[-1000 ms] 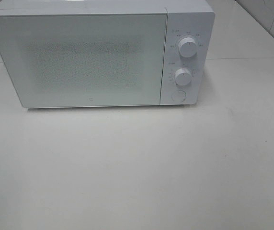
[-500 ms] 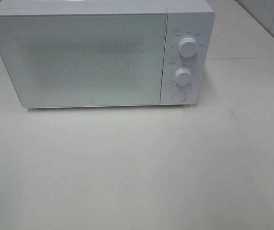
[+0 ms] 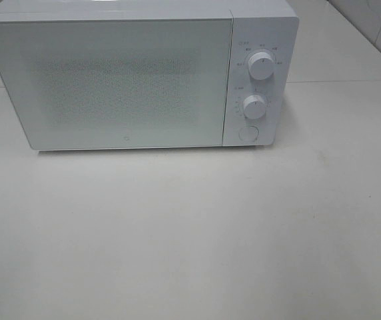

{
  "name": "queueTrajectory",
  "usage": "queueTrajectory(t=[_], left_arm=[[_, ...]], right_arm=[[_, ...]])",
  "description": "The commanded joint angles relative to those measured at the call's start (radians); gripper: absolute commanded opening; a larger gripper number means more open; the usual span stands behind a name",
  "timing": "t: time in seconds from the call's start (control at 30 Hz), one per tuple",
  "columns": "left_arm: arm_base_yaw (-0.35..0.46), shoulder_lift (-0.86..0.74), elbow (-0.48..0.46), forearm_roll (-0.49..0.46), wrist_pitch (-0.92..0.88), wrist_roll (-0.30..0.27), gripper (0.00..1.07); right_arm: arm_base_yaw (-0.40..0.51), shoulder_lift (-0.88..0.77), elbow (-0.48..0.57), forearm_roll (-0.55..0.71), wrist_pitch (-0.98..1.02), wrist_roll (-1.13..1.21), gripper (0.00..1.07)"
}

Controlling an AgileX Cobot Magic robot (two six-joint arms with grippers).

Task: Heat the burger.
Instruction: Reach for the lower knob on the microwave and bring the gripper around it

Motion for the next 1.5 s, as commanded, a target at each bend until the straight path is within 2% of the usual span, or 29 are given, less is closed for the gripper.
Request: queueTrajectory(t=[0.03,0.37,0.67,1.07,1.17,1.23,1.27,1.3,1.37,1.43,1.47,1.5], left_arm=[[0.001,-0.024,0.002,0.0,-0.015,0.0,1.0],[0.001,-0.024,0.002,0.0,-0.015,0.0,1.0],[0.001,-0.024,0.002,0.0,-0.015,0.0,1.0],[0.001,-0.024,0.002,0.0,-0.015,0.0,1.0],[0.001,-0.024,0.002,0.0,-0.015,0.0,1.0],[0.001,-0.024,0.002,0.0,-0.015,0.0,1.0],[0.001,-0.024,0.002,0.0,-0.015,0.0,1.0],[0.001,-0.024,0.002,0.0,-0.015,0.0,1.0],[0.001,-0.024,0.002,0.0,-0.015,0.0,1.0],[0.001,-0.024,0.002,0.0,-0.015,0.0,1.0],[0.001,-0.024,0.002,0.0,-0.015,0.0,1.0],[0.001,-0.024,0.002,0.0,-0.015,0.0,1.0]], right_arm=[[-0.005,0.081,-0.008,-0.006,-0.11,0.009,0.76],[-0.005,0.236,0.004,-0.006,-0.323,0.01,0.76],[-0.005,0.34,0.148,0.014,-0.68,0.024,0.76],[-0.005,0.48,0.214,0.075,-0.93,-0.006,0.76],[-0.005,0.523,0.23,0.118,-0.997,-0.042,0.76],[-0.005,0.561,0.244,0.199,-1.053,-0.099,0.76],[-0.005,0.561,0.244,0.199,-1.053,-0.099,0.76],[0.0,0.58,0.251,0.267,-1.082,-0.144,0.76],[0.011,0.586,0.255,0.292,-1.094,-0.163,0.76],[0.082,0.611,0.261,0.38,-1.139,-0.265,0.76],[0.082,0.611,0.261,0.38,-1.139,-0.265,0.76],[0.144,0.632,0.261,0.441,-1.154,-0.338,0.76]])
